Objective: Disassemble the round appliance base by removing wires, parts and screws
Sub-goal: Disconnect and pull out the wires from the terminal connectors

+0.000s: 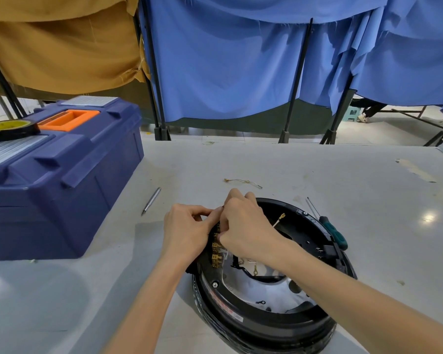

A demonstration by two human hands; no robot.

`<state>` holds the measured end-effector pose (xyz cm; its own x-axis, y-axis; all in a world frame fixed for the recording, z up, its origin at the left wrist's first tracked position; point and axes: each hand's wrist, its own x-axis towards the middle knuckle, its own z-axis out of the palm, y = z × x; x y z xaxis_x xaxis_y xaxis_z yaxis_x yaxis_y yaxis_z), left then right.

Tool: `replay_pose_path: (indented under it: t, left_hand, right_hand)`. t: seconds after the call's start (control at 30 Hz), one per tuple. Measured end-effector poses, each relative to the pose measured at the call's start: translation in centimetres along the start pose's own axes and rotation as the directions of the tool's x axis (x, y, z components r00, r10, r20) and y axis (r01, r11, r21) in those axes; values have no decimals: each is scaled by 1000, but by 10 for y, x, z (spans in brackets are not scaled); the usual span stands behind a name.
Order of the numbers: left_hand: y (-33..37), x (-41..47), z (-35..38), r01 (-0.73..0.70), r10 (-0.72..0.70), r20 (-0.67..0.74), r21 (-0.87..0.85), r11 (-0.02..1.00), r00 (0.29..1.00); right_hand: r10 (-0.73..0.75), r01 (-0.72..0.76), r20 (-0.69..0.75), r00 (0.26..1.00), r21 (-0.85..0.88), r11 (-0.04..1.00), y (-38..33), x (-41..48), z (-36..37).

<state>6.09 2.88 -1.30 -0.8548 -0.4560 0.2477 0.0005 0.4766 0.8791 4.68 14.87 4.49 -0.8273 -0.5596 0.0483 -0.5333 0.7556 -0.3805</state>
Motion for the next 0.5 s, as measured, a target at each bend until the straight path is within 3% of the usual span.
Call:
replay_pose_path:
  t: [0.5]
  left_hand:
    - [1, 0, -1, -12, 12, 0, 21, 1000, 1000]
  right_hand:
    - [50, -48, -7, 999, 177, 983, 12, 9, 8]
